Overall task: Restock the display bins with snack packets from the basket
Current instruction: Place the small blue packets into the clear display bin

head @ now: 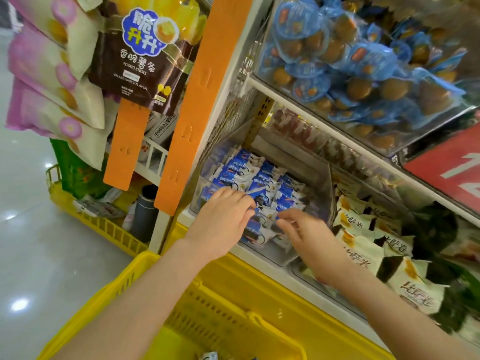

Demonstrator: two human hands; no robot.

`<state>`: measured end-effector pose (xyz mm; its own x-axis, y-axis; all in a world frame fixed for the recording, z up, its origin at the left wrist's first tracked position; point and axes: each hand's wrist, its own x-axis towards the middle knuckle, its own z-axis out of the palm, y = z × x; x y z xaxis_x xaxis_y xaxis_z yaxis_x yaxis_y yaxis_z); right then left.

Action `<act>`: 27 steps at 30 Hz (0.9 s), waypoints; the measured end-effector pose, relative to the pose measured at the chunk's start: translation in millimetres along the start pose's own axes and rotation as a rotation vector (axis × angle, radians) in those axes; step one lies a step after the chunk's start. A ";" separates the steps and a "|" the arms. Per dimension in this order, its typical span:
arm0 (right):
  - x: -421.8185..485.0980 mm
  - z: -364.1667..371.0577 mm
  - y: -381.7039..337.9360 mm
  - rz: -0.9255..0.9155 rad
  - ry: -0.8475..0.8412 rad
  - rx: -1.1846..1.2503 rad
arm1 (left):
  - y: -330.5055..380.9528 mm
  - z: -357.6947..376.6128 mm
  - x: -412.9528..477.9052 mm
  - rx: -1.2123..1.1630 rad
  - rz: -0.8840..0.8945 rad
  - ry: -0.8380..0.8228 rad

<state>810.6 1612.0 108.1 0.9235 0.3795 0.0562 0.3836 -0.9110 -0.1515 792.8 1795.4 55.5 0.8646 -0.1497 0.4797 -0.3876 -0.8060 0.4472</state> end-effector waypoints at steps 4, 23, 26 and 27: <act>-48.2 29.1 5.1 -0.130 0.142 -0.016 | 10.2 1.0 -12.8 0.011 -0.037 -0.004; -179.2 323.5 53.5 0.369 -0.792 0.241 | -42.3 197.6 -251.4 -0.067 -0.400 -0.995; -186.2 345.0 56.3 0.433 -0.831 0.174 | -49.9 221.4 -264.6 -0.117 -0.442 -1.029; -186.2 349.5 56.3 0.421 -0.848 0.124 | -51.5 229.0 -267.4 -0.122 -0.445 -1.042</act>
<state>658.0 1546.5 -255.8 0.6549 0.0596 -0.7533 -0.0276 -0.9943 -0.1027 654.7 1745.9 -268.7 0.7559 -0.3130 -0.5750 0.0409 -0.8540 0.5186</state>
